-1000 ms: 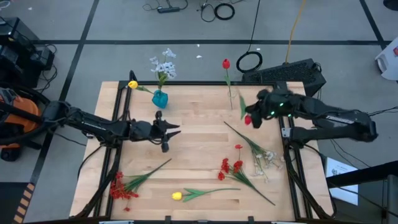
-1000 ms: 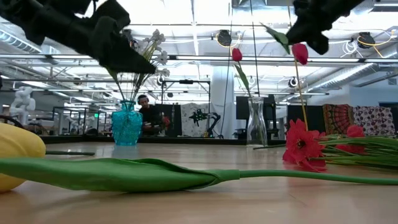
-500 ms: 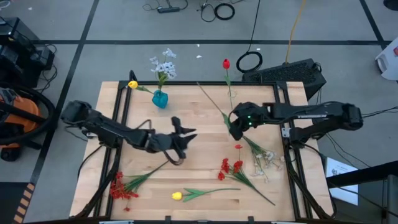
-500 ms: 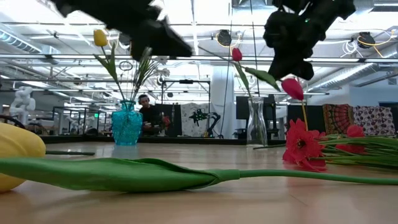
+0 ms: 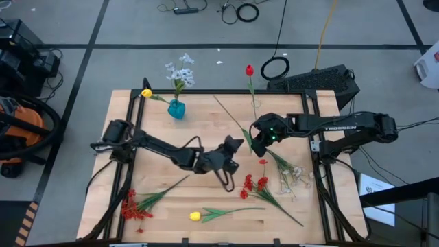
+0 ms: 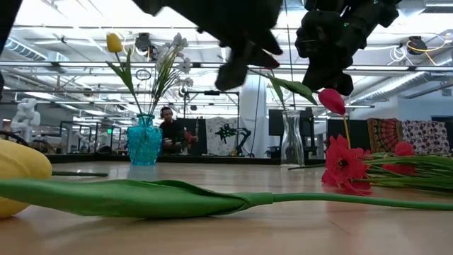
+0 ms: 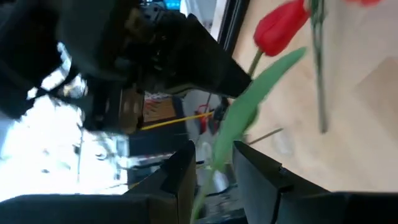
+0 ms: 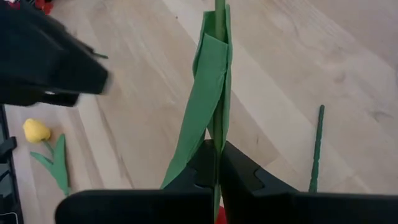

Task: Sort flowers into vase by color
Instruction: Put the red flower into the transparent vase

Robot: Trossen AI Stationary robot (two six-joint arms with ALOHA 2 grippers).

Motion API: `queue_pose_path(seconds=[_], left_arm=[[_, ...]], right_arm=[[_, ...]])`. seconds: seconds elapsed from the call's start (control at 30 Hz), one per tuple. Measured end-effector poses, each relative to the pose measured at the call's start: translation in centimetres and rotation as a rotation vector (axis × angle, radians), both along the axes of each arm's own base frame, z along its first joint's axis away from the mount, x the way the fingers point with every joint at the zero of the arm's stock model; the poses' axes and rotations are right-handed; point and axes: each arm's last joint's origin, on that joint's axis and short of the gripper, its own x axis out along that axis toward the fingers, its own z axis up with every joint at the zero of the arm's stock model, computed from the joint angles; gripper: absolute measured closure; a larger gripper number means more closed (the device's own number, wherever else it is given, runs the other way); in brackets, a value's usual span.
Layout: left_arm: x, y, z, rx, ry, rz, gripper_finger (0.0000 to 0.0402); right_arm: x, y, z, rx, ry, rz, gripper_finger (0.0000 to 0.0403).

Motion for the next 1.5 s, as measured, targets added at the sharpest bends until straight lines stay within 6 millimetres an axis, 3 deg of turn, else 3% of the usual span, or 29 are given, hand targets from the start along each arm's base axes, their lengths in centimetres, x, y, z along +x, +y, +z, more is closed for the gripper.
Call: queue_pose_path(seconds=[0.27, 0.47, 0.77, 1.5], left_arm=[[2.2, 1.2, -1.5, 0.139, 0.12, -0.001, 0.0288], [2.4, 2.5, -1.5, 0.142, 0.123, 0.022, 0.0293], [2.5, 3.8, -1.6, 0.139, 0.13, 0.047, 0.0334], [2.5, 3.9, -1.5, 0.139, 0.128, 0.046, 0.0338]], right_arm=[[0.0, 0.0, 0.0, -0.006, -0.001, 0.008, 0.0402], [0.0, 0.0, 0.0, -0.013, -0.001, 0.015, 0.0402], [0.0, 0.0, 0.0, -0.025, -0.003, 0.025, 0.0402], [0.1, 0.2, 0.1, 0.013, -0.027, 0.104, 0.0403]])
